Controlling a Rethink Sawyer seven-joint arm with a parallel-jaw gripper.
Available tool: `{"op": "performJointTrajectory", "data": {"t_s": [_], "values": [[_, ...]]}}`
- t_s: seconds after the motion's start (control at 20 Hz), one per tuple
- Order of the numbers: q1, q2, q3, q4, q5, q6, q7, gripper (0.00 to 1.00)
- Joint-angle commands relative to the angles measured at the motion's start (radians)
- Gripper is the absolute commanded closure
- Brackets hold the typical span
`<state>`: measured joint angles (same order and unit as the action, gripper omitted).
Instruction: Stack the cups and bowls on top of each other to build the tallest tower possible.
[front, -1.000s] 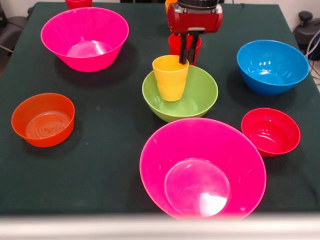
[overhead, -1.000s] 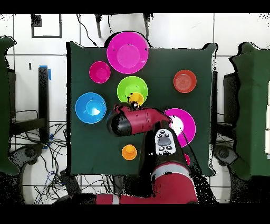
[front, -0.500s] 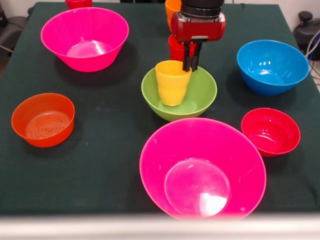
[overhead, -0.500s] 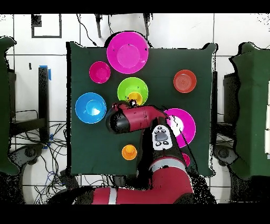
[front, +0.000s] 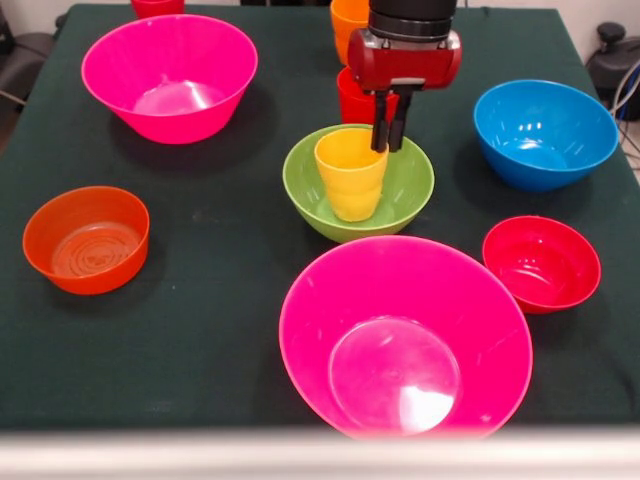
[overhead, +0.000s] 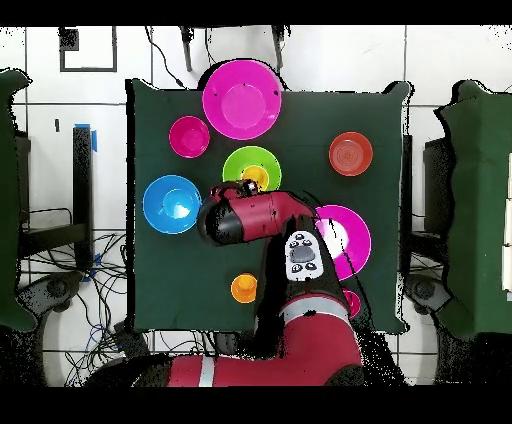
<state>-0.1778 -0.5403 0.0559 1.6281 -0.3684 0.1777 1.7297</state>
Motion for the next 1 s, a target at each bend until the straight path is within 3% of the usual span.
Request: {"op": "performJointTrajectory", "data": {"t_s": [0.05,0.25,0.3,1.0], "values": [[0.011,0.013,0.063,-0.063,0.028,0.165,0.041,1.0],[0.002,0.008,0.073,-0.056,0.026,0.167,0.041,1.0],[0.009,0.007,0.064,-0.059,0.009,0.154,0.039,0.0],[0.005,-0.007,0.077,-0.055,0.018,0.183,0.031,0.0]]}}
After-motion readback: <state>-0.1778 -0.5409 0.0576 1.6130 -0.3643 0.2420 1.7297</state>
